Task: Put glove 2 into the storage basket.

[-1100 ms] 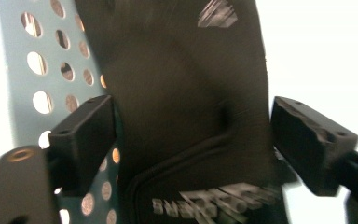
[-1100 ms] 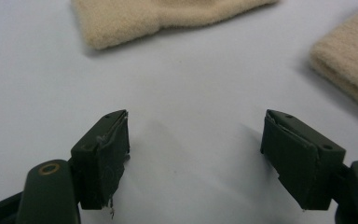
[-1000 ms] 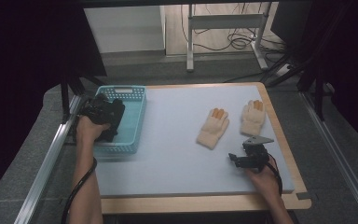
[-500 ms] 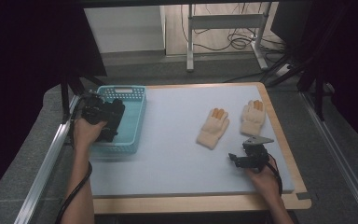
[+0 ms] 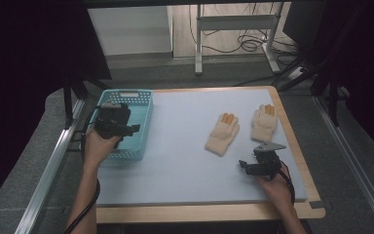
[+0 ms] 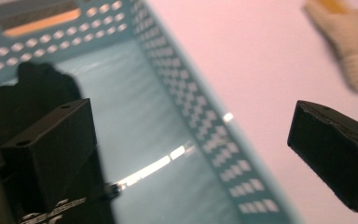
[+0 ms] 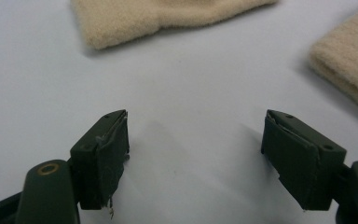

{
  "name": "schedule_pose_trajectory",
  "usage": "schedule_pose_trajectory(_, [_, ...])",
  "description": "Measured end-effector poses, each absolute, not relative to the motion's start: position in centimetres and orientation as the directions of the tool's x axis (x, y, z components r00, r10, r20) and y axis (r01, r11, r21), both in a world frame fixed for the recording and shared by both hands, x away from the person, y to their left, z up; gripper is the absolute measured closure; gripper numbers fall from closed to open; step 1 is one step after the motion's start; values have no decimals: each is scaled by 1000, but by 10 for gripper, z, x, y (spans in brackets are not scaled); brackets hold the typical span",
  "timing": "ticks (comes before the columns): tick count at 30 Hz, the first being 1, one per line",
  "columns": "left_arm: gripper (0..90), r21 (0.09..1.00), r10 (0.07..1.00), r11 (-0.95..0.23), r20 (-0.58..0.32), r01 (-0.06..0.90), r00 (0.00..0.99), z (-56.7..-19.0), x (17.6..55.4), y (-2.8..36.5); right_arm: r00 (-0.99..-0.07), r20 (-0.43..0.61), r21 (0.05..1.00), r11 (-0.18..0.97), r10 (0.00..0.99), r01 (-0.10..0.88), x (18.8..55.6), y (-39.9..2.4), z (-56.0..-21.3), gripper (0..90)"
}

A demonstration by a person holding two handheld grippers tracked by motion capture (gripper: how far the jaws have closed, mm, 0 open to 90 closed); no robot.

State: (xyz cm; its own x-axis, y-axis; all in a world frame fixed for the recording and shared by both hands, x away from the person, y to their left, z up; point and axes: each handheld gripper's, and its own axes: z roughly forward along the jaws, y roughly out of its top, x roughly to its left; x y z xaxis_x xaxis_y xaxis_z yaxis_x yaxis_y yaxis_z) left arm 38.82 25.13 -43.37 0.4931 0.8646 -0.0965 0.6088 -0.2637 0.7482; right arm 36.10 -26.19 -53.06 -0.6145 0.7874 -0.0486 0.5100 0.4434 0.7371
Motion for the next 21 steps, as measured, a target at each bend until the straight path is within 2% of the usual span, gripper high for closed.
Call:
schedule_pose_trajectory(9, [13,785,802,-320,-72,530,592,-430,358,215,-613,-50,737,443,788,510,361,-262,-531,225])
schedule_pose_trajectory(21, [12,815,734,-350,-67,461,676,-463,323,167,-613,-51,737,444,789,510,361,-262,-531,223])
